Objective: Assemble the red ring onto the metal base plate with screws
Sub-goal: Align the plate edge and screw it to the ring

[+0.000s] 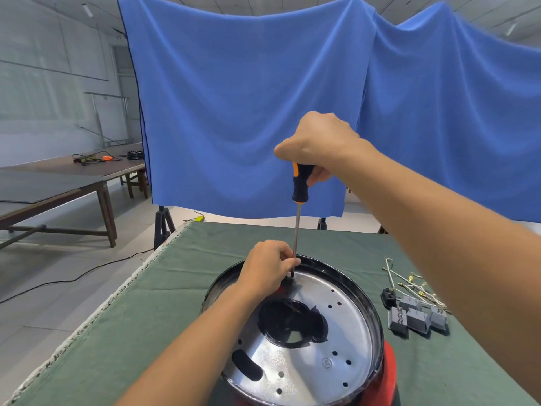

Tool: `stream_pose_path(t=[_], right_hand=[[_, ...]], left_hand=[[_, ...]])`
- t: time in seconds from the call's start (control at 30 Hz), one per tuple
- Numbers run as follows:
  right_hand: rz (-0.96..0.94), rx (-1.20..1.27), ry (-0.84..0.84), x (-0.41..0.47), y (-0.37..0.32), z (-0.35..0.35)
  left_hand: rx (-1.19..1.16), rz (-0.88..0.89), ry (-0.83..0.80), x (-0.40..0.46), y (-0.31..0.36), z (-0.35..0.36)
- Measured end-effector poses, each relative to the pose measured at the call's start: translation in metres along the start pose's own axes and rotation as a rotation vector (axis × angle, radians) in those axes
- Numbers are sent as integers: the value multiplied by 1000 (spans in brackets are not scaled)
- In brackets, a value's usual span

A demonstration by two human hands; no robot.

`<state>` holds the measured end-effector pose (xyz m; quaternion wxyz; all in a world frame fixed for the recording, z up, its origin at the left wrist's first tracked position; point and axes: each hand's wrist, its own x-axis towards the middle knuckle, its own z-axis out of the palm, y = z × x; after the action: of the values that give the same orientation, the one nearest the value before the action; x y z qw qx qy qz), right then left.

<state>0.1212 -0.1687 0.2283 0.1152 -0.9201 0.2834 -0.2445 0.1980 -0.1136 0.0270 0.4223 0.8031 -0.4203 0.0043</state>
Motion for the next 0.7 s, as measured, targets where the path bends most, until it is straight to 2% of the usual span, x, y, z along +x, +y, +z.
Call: stream_pose_path(t=[0.1, 0.23, 0.3, 0.37, 0.5, 0.57, 0.63, 0.7], right_hand=[[-51, -66, 41, 2, -3, 7], [-92, -335, 190, 3, -3, 11], [-96, -340, 183, 5, -1, 12], [-109, -259, 84, 9, 0, 10], [-63, -101, -284, 9, -3, -15], [-45, -102, -356, 8, -1, -20], [-45, -276, -246, 4, 2, -17], [-57, -425, -50, 1, 0, -9]], left_hand=[[23, 11, 11, -1, -1, 0], [22, -1, -23, -1, -2, 0], [-15, -25, -37, -1, -4, 1], [-44, -46, -57, -1, -7, 2], [10, -47, -91, -2, -6, 5], [54, -42, -94, -2, -6, 7], [76, -38, -93, -1, -6, 7], [72, -38, -87, -2, -6, 6]])
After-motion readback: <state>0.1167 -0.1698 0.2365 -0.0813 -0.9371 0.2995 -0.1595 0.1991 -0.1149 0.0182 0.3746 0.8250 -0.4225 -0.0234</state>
